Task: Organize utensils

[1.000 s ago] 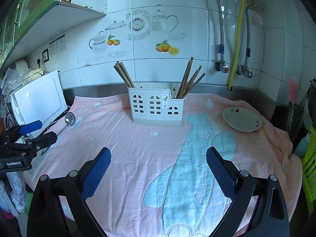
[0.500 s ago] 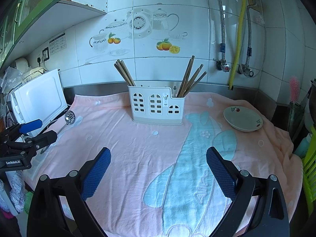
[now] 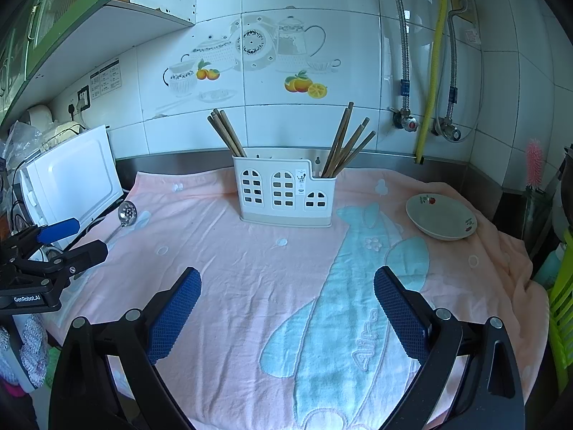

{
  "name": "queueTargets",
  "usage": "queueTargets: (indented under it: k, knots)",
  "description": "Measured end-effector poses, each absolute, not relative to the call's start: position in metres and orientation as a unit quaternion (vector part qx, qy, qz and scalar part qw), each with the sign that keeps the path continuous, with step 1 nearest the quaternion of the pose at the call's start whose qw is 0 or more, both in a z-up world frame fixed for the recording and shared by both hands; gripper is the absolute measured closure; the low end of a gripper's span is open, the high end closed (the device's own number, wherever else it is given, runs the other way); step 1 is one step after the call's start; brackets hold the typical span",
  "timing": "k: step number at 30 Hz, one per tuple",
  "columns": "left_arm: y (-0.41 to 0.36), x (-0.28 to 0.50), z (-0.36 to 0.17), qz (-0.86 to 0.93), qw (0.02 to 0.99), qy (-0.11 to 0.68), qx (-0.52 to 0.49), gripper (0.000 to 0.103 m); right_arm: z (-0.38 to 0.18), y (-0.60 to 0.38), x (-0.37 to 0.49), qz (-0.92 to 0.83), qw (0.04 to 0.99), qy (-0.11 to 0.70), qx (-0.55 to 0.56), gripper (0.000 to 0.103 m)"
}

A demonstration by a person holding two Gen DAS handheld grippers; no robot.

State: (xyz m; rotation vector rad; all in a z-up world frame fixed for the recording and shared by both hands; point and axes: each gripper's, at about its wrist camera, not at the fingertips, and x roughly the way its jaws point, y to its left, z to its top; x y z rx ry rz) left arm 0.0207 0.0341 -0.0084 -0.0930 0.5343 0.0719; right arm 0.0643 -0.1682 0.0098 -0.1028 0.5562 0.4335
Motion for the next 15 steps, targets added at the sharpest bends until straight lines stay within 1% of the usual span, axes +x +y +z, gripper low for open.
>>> queueTargets:
  k: [15]
  knots:
    - [0.0369, 0.0209, -0.0094, 0.042, 0.962, 0.263, -0.056, 0.005, 0.0086, -0.1669, 0.0662, 0.215, 0.936, 0.275, -0.05, 0.009]
